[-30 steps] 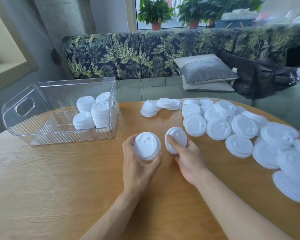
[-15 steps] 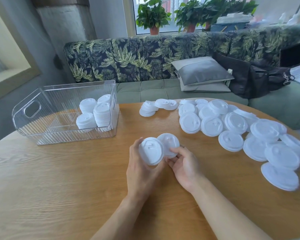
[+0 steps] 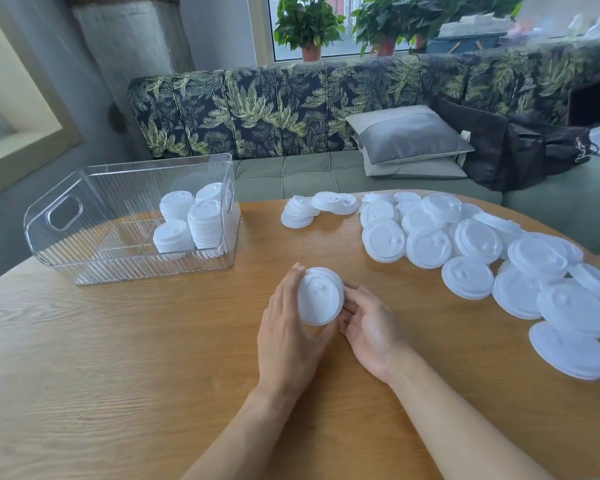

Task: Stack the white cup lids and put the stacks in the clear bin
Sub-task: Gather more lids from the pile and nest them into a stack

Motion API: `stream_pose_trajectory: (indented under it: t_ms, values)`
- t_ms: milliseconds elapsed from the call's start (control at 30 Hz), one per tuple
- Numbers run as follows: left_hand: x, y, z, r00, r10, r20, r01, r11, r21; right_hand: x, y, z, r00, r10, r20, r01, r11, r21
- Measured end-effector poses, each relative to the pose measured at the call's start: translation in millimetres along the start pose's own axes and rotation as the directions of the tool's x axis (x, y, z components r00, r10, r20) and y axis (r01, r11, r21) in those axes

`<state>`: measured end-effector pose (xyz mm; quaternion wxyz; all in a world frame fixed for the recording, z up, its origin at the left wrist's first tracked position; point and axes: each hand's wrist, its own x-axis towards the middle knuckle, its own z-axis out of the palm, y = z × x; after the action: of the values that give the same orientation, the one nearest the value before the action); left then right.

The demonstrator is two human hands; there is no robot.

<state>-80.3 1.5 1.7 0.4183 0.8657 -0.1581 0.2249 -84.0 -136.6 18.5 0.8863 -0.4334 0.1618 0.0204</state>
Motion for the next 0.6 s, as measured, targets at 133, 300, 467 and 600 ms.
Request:
stream_pose_trajectory:
  t_ms: [133, 300, 467, 600]
  values:
    - [0.1, -4.9, 1.2, 1.000, 0.014, 0.009, -0.014, 1.000, 0.003, -3.6, -0.5, 2.4, 1.000, -0.012, 0.010, 0.012, 1.000, -0.017]
    - [-0.3, -5.9, 2.3, 1.000, -0.003, 0.023, 0.003, 1.000, 0.018, -7.3, -0.9, 4.5, 0.998, -0.028, 0.055, 0.032, 0.996, -0.078]
    - [0.3, -5.0, 5.0, 0.996, -0.081, 0.026, 0.080, 0.997, 0.018, -10.4, 1.2, 4.6, 0.981, -0.078, 0.175, 0.108, 0.980, -0.166]
    - [1.2, -4.6, 3.5, 0.978, -0.161, 0.129, 0.175, 0.979, -0.103, -8.6, -1.0, 0.6, 0.992, -0.059, 0.110, 0.058, 0.998, 0.011]
